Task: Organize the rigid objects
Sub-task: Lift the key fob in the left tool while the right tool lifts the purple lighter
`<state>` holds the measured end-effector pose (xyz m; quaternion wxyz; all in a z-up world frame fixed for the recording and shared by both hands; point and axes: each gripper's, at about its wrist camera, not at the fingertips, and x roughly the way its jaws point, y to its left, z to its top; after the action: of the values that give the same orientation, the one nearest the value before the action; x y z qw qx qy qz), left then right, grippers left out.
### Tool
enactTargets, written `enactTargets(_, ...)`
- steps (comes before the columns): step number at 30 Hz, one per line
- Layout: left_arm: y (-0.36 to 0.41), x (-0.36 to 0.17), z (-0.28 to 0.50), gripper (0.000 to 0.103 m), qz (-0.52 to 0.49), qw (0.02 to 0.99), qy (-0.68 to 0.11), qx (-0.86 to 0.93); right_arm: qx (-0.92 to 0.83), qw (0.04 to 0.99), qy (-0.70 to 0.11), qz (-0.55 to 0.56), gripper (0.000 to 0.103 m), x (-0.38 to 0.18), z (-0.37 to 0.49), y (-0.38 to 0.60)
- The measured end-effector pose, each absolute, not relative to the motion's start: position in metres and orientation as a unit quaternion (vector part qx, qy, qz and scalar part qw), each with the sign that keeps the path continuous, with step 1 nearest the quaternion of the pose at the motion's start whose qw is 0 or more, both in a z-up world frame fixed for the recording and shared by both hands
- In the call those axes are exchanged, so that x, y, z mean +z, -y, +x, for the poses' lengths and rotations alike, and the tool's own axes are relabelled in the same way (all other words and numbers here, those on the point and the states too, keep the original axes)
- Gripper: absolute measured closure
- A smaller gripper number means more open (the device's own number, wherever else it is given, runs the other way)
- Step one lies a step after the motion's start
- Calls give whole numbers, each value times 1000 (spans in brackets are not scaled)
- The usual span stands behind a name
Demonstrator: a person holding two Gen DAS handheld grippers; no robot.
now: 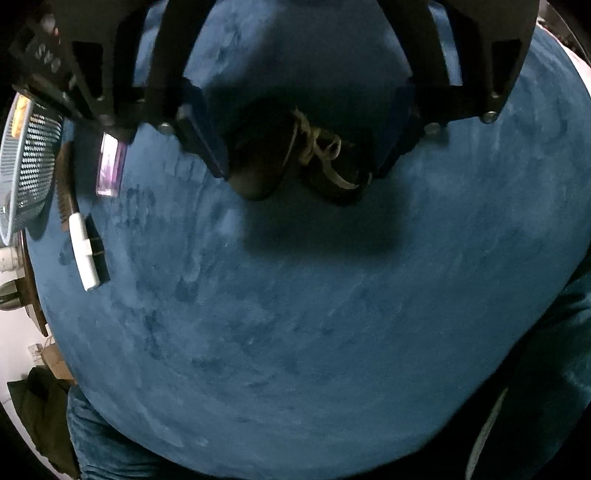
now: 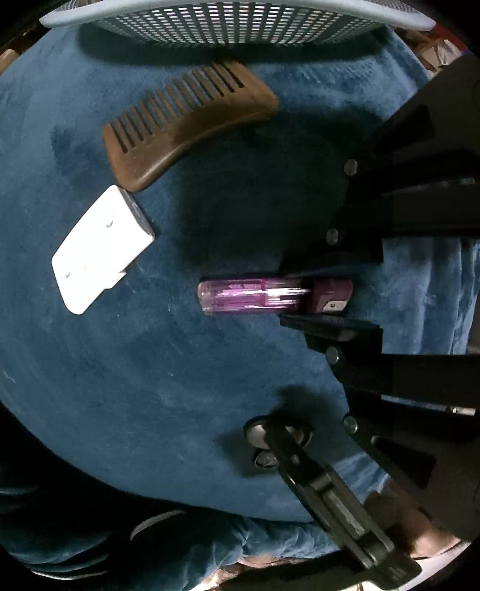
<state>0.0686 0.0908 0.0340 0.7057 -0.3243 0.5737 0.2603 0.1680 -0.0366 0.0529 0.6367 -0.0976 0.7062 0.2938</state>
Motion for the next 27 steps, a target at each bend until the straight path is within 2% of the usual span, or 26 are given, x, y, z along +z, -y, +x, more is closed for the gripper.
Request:
enactTargets(1, -89, 35, 71, 37, -314, 713, -570, 259, 294, 637, -705, -102, 83, 53, 167, 36)
enactTargets(3, -83, 40, 74, 62, -287, 731, -570, 242, 294, 639, -701, -115, 83, 55, 168, 33)
enactTargets(6, -82, 54, 68, 73, -270, 749, -563, 223, 294, 640, -698, -128, 83, 54, 168, 22)
enactTargets(14, -87, 58, 65, 73, -266, 743, -577, 210, 291, 642, -697, -133, 82, 53, 159, 13)
enactTargets(16, -85, 53, 68, 67, -269, 736, -585, 208, 289, 642, -697, -136, 82, 52, 155, 9)
enactTargets(18, -78, 46, 69, 54, -278, 724, -599, 200, 287, 643, -696, -141, 82, 52, 154, 11)
enactTargets(20, -65, 42, 69, 45, -262, 723, -609, 194, 286, 644, -694, -147, 82, 51, 151, 7)
enactTargets(22, -59, 40, 68, 49, -241, 730, -606, 203, 287, 644, -693, -151, 82, 52, 150, 5)
enactTargets(24, -63, 43, 61, 62, -258, 732, -594, 210, 293, 644, -691, -150, 82, 53, 149, 6)
enactTargets(25, -65, 46, 57, 74, -268, 734, -590, 206, 295, 643, -690, -149, 82, 54, 147, 6)
enactTargets(26, -69, 51, 53, 75, -276, 737, -583, 202, 298, 642, -691, -146, 82, 55, 148, 6)
enactTargets(27, -72, 55, 49, 81, -278, 739, -580, 199, 301, 641, -691, -141, 82, 56, 148, 6)
